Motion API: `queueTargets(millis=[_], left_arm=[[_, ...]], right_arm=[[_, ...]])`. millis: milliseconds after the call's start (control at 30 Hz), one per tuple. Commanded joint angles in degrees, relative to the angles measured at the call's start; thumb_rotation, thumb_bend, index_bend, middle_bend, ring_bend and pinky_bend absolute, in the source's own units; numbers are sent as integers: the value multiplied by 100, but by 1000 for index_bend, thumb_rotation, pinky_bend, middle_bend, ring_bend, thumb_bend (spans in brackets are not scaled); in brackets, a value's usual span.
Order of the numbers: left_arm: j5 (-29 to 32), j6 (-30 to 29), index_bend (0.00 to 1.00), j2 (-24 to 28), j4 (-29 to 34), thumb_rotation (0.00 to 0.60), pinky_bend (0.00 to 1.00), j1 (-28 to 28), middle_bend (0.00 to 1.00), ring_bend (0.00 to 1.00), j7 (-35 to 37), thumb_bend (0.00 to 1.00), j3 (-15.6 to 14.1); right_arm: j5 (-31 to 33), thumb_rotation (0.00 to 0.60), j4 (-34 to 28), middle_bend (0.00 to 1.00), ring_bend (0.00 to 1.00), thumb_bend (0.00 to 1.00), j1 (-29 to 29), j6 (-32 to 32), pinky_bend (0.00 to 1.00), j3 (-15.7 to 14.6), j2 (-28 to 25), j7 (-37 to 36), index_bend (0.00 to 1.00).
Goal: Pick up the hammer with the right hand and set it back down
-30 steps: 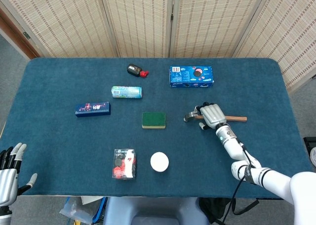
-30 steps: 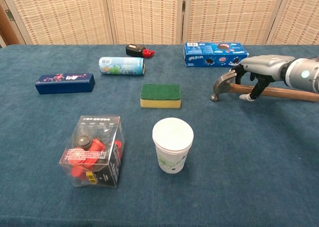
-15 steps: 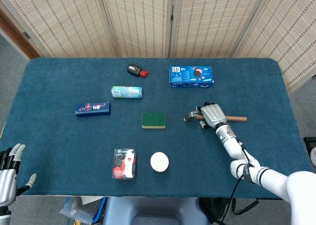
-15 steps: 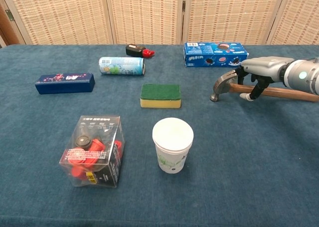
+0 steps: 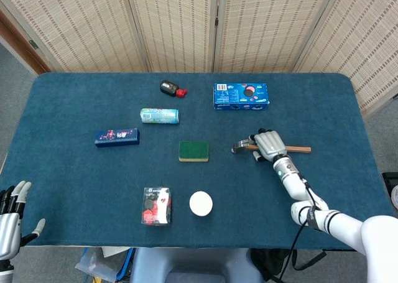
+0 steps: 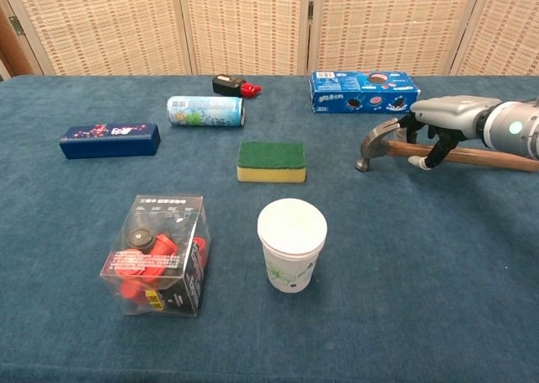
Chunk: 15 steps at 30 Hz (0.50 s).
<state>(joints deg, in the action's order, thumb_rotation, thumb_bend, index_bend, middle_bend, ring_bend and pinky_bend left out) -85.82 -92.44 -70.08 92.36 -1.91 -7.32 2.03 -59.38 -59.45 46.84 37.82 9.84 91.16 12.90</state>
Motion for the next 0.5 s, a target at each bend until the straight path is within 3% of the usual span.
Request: queueTargets(millis=[33, 500], left_arm=[[7, 2, 0, 2, -7, 600, 0, -4, 0, 0, 10, 260, 1], [38, -3, 0, -8, -56, 600, 0, -35, 0, 0, 65, 260, 10]], right_arm=[[5, 600, 0, 470, 187, 427, 8, -5, 242, -5, 7, 10, 404], [64, 600, 39, 521, 229, 588, 0, 7, 242, -21, 28, 23, 469]])
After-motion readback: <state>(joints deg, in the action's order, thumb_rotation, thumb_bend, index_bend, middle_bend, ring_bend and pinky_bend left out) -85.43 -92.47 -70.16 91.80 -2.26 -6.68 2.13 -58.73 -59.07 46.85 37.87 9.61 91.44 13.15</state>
